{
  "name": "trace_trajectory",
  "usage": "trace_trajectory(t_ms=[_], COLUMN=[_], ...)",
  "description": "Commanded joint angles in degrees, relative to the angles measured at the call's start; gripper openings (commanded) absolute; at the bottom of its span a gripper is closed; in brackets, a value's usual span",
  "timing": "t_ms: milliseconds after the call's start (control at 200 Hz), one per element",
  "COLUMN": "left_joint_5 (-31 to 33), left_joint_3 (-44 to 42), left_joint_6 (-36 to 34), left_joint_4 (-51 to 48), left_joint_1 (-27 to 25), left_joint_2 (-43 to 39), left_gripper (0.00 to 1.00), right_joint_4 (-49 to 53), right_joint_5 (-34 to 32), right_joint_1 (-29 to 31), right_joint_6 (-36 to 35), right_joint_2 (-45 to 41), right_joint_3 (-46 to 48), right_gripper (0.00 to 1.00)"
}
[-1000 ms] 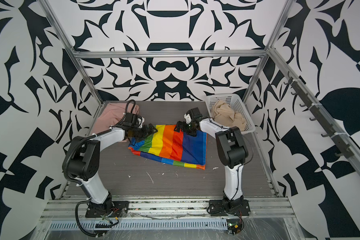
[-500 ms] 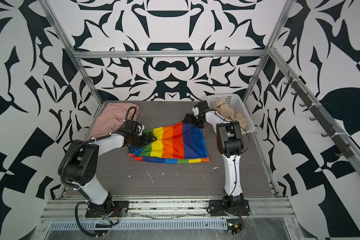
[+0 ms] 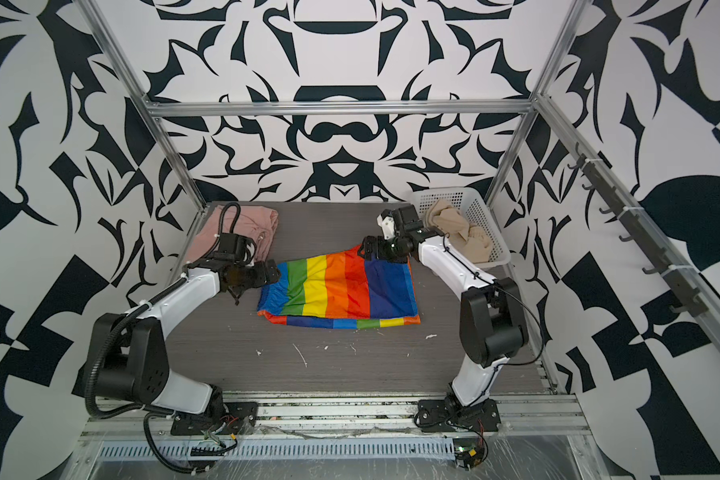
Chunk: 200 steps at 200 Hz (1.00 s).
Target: Fold and stack the shorts
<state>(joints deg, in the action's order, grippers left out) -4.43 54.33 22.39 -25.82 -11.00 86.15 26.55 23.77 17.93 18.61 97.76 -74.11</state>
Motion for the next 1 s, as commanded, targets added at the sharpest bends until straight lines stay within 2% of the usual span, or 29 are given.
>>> trace_trajectory(t_ms=[0, 270, 450, 555, 715, 810, 845, 995], left_joint_5=[-2.16, 2.78, 2.22, 2.66, 4.9, 6.22, 6.57, 9.94], left_joint_3=[-0.98, 1.62, 6.09, 8.63, 11.13, 12.48, 12.76, 15.82], left_joint_6=[-1.46, -2.78, -3.02, -4.35, -6.51, -7.61, -7.75, -8.72], left_joint_4=[-4.45, -6.45, -9.75, -12.77, -16.27, -17.89, -18.27, -21.23], left_joint_1=[-0.34, -0.25, -0.68, -0.92, -2.37, -3.09, -3.31, -4.78], left_joint_2=[1.47, 9.01, 13.38, 16.91, 20.32, 21.9, 21.97, 21.11], left_gripper=[0.99, 0.96, 0.95, 0.89, 0.63, 0.34, 0.27, 0.06], right_joint_4=[-1.17, -3.25, -4.47, -4.48, -4.64, -4.57, -4.58, -4.19], right_joint_5=[-0.13, 0.66, 1.38, 1.16, 1.08, 1.34, 1.37, 0.88], right_joint_1=[-0.63, -0.62, -0.7, -0.8, -1.14, -1.21, -1.23, -1.32], right_joint_6=[0.08, 1.45, 2.4, 2.51, 2.97, 3.3, 3.3, 3.37], right_joint_2=[-1.01, -3.36, -3.69, -3.71, -3.45, -2.99, -2.98, -2.92], right_joint_3=[6.02, 13.73, 15.9, 15.92, 15.66, 15.32, 15.31, 15.31], right_gripper=[0.99, 1.0, 1.0, 1.0, 1.0, 1.0, 0.99, 0.99])
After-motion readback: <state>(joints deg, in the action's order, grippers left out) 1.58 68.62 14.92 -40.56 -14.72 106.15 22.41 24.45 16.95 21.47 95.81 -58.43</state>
